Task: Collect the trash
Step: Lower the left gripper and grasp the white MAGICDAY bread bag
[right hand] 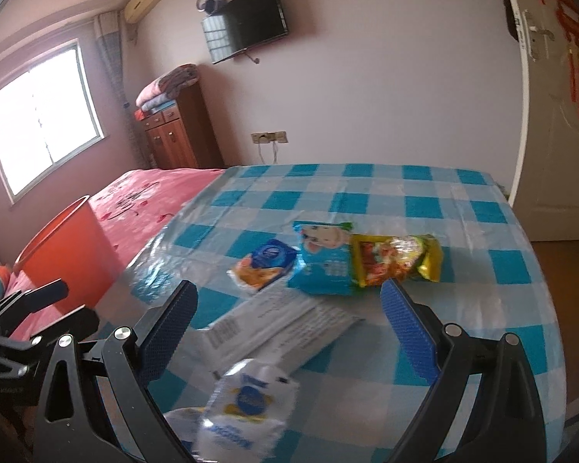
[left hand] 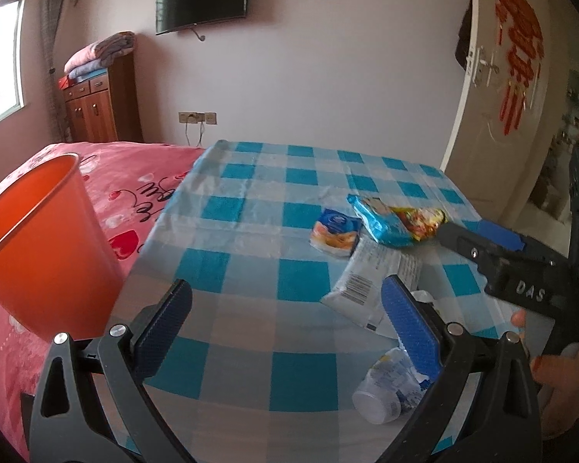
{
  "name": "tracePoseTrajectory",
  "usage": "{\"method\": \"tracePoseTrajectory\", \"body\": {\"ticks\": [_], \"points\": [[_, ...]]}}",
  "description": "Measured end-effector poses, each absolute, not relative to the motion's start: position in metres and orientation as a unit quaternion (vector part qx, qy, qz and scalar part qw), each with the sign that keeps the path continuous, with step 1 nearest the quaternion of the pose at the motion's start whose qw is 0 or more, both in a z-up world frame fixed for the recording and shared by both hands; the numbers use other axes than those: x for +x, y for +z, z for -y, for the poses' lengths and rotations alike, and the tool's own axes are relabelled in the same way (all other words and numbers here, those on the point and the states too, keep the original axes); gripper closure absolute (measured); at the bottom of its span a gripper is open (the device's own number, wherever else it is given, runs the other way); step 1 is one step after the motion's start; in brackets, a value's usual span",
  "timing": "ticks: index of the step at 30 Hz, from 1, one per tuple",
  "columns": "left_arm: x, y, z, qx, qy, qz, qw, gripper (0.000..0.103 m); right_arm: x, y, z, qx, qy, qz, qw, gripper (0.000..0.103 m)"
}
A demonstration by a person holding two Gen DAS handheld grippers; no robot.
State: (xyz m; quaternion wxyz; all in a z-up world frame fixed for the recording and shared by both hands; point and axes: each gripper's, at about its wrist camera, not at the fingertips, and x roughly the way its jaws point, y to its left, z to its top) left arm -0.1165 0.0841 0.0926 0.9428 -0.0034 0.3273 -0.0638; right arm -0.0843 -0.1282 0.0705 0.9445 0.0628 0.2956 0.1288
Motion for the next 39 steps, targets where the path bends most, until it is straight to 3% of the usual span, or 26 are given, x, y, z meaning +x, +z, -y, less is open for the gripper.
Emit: {"method": "tracePoseTrajectory", "body": {"ticks": [39], "points": [[-0.102,0.036,0.031,0.047,-0.159,-0.414,0.895,0.004,-0.05,0.03,0.216,0.083,0.025,-0.317,0.944,0.008]]}}
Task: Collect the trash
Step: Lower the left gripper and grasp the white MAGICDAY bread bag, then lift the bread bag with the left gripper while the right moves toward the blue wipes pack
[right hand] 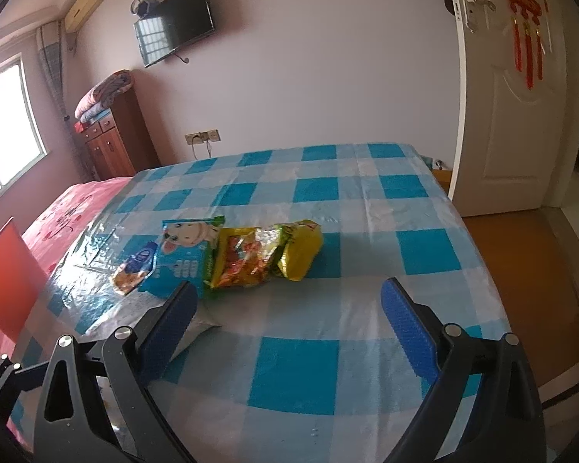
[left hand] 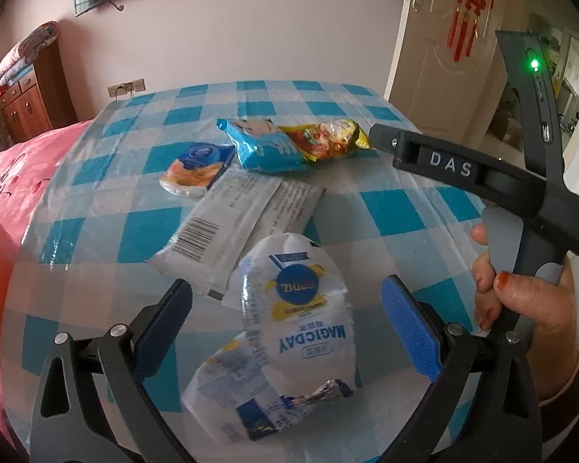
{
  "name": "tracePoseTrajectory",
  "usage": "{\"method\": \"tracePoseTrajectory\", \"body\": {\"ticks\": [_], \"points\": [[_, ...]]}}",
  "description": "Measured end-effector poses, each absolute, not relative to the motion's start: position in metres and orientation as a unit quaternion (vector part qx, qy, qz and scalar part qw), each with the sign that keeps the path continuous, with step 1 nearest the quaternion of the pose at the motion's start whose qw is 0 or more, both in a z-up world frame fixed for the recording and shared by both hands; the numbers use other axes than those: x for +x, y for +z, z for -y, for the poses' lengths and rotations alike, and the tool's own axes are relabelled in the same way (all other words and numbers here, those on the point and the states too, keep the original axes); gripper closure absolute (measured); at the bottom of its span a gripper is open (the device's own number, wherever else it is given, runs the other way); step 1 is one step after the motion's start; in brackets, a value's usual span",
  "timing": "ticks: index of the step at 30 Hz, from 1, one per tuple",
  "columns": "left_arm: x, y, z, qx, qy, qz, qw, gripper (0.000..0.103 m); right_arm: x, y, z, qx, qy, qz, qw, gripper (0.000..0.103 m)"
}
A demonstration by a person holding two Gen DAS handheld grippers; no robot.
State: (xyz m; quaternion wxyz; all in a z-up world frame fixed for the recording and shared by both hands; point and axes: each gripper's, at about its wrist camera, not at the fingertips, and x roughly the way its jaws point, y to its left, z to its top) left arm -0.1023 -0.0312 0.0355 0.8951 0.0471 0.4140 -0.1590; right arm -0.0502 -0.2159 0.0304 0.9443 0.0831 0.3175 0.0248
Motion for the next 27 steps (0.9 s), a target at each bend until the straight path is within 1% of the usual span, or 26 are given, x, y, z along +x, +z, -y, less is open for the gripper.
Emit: {"method": "tracePoseTrajectory", "body": {"ticks": [9,10,12,13,17,18,20,22,24,27], "points": [[-0.093,0.027,0.039,0.054,-0.145,-0.425,0.892,0.006,-0.043,0.022,0.226,0.096,0.023,-0.335,0.937,0.008],[-0.092,0.026,0.04,0.054,-0.144,-0.426,0.891,0.008,-0.042,0.021,0.227,0.098,0.023,-0.336,0.936,0.008],[-0.089,0.023,0.041,0.057,-0.141,-0.43,0.89,0.016,-0.041,0.02,0.228,0.098,0.023,-0.338,0.936,0.008],[-0.088,0.022,0.042,0.058,-0.139,-0.433,0.889,0.022,-0.04,0.02,0.229,0.099,0.023,-0.338,0.936,0.008],[-0.086,0.02,0.043,0.067,-0.132,-0.433,0.889,0.024,-0.038,0.019,0.229,0.099,0.024,-0.341,0.934,0.008],[-0.086,0.02,0.044,0.07,-0.13,-0.432,0.89,0.026,-0.038,0.019,0.229,0.099,0.024,-0.341,0.934,0.008],[-0.087,0.02,0.045,0.079,-0.126,-0.429,0.891,0.032,-0.037,0.018,0.229,0.099,0.025,-0.342,0.934,0.008],[-0.087,0.02,0.045,0.082,-0.123,-0.427,0.892,0.035,-0.036,0.018,0.229,0.099,0.025,-0.343,0.934,0.008],[-0.087,0.021,0.043,0.081,-0.121,-0.426,0.893,0.042,-0.035,0.017,0.228,0.098,0.026,-0.345,0.933,0.008],[-0.087,0.021,0.042,0.078,-0.121,-0.426,0.893,0.043,-0.034,0.016,0.227,0.097,0.027,-0.348,0.932,0.008]]}}
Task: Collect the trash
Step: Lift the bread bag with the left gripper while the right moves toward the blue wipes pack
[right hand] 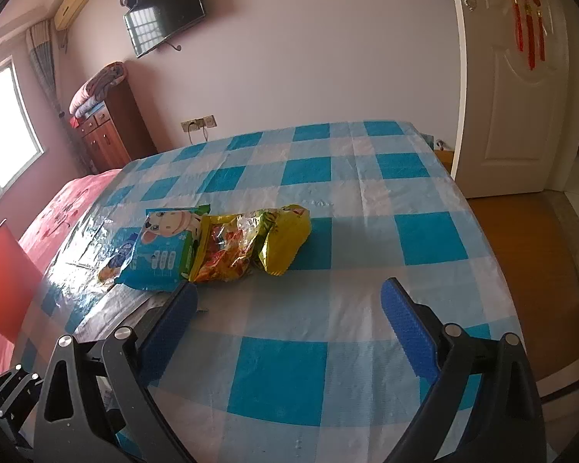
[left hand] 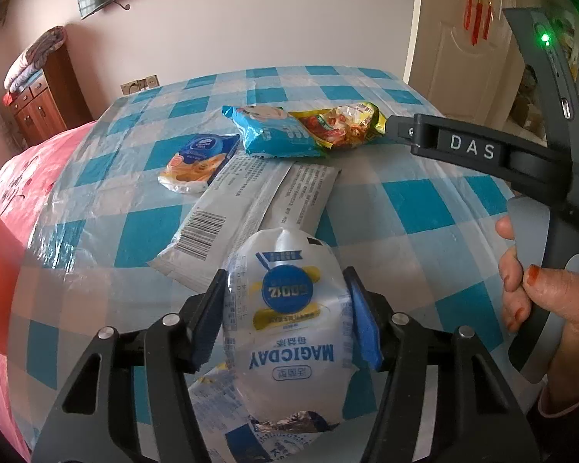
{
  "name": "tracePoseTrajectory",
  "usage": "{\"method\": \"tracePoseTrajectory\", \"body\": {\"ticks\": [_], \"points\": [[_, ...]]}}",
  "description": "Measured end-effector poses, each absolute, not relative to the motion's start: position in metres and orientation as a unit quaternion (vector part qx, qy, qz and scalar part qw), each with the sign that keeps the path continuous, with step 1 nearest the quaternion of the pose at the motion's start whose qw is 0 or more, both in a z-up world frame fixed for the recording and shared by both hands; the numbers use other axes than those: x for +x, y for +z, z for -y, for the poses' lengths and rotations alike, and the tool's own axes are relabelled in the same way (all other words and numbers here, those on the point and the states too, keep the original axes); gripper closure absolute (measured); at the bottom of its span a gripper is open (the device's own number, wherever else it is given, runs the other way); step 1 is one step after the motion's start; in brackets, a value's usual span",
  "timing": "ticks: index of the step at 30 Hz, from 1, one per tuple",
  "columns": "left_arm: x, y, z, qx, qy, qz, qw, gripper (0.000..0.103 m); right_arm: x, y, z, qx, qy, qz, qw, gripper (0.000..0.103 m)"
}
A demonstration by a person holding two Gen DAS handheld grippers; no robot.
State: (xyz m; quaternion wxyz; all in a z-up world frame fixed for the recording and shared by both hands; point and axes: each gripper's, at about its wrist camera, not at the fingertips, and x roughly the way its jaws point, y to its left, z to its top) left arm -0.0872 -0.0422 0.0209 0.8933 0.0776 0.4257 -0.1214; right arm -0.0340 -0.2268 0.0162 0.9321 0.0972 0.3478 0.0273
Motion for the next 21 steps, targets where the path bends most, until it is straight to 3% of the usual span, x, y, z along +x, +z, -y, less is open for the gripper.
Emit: {"method": "tracePoseTrajectory", "body": {"ticks": [21], "points": [[-0.09,0.055,0.025,0.04,-0.126,-0.39,0.911,0.043,-0.029,0.011,0.218,0.099,0.039,-0.361,0.927,0.008]]}}
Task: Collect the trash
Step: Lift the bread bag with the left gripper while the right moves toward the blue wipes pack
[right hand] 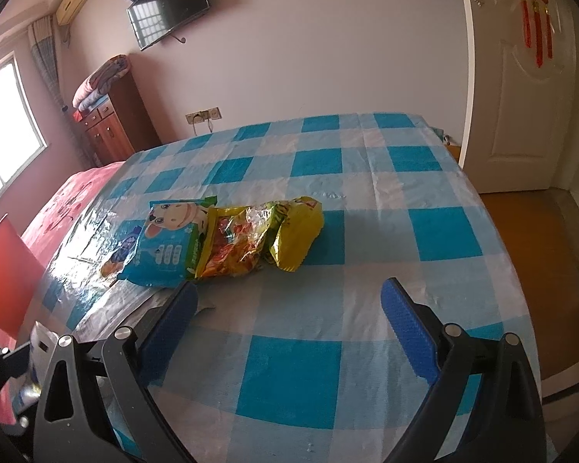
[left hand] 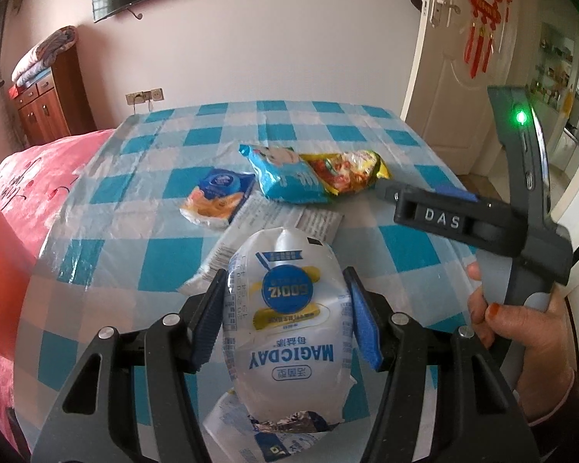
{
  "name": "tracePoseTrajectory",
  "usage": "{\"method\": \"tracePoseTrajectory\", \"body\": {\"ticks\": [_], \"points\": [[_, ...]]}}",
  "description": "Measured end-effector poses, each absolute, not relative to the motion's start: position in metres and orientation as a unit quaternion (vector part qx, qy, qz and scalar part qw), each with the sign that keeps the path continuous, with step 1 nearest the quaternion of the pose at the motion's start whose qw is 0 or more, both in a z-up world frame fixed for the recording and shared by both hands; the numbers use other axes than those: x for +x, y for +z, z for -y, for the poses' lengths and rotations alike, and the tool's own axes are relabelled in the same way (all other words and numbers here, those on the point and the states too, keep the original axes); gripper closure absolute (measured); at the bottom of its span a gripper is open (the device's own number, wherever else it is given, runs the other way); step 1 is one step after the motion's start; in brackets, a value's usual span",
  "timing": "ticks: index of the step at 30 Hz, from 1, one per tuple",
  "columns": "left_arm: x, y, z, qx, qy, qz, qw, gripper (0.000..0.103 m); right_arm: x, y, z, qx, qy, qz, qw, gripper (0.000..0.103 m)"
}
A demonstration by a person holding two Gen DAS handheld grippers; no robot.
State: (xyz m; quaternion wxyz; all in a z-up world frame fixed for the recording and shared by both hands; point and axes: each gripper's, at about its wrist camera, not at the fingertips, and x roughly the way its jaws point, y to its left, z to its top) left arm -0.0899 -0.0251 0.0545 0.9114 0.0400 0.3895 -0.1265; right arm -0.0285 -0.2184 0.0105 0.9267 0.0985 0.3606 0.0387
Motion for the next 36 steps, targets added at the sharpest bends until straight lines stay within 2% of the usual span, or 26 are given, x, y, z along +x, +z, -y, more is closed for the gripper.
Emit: {"method": "tracePoseTrajectory", "body": {"ticks": [14,36], "points": [[-0.071,0.064,-0.032,0.001,-0.074,-0.376,0.924,0.043,-0.013,-0.004,0.209,0.188,0.159,-0.403,0.881,0.008],[-0.057,0.036,-0.08,-0.025,-0.048,-0.396,0.916,0.043,-0.046,0.007,0.153,0.151,0.251,-0.43,0.854,0.008]]}}
